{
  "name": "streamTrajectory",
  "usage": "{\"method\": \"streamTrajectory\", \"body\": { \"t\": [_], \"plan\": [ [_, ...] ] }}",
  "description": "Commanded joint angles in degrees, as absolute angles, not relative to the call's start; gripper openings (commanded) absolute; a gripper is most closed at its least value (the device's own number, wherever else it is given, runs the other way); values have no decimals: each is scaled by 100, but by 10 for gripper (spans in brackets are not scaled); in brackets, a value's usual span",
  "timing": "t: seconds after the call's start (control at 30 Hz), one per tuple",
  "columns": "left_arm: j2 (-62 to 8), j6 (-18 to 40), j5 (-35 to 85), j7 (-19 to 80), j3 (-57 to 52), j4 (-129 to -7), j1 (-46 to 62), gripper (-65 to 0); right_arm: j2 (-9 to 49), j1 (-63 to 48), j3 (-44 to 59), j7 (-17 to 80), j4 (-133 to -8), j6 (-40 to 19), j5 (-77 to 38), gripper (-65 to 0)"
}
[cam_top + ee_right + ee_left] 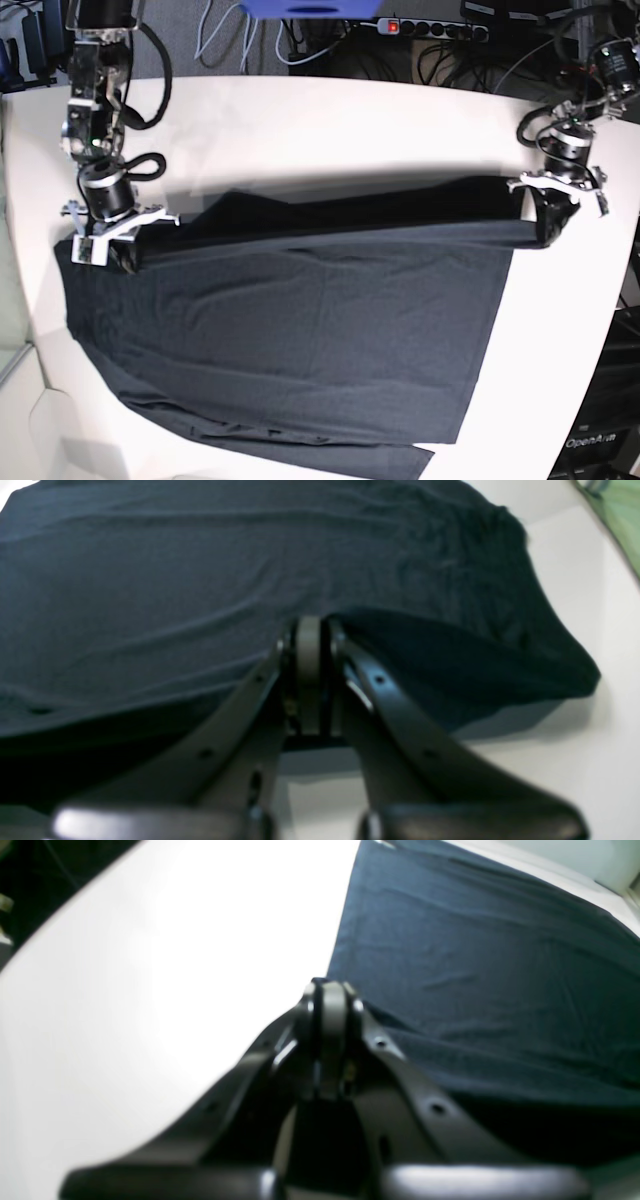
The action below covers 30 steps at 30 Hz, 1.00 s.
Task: Fold the T-shirt properly
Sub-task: 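Lift the gripped shirt edge up with both grippers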
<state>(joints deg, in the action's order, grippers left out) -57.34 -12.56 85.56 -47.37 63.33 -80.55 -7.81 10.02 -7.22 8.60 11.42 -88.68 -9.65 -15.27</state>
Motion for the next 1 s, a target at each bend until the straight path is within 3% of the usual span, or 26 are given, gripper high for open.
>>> {"method": "streamTrajectory", "body": {
  "t": [0.0,0.7,0.97],
  "plan": [
    [-5895,-1244,8500,-4901,6290,-8075,-866,-650,1112,-576,813,971,-8936,-980,-1543,-646],
    [-5895,-1244,8500,-4857,6334,-8075,-831,-650,1367,295,716,971,-7978,-980,-1534,-644],
    [-5886,-1244,8500,-4268,6290,-7846,-866,-650,1420,444,567,971,-7837,-980,-1534,-644]
  ]
}}
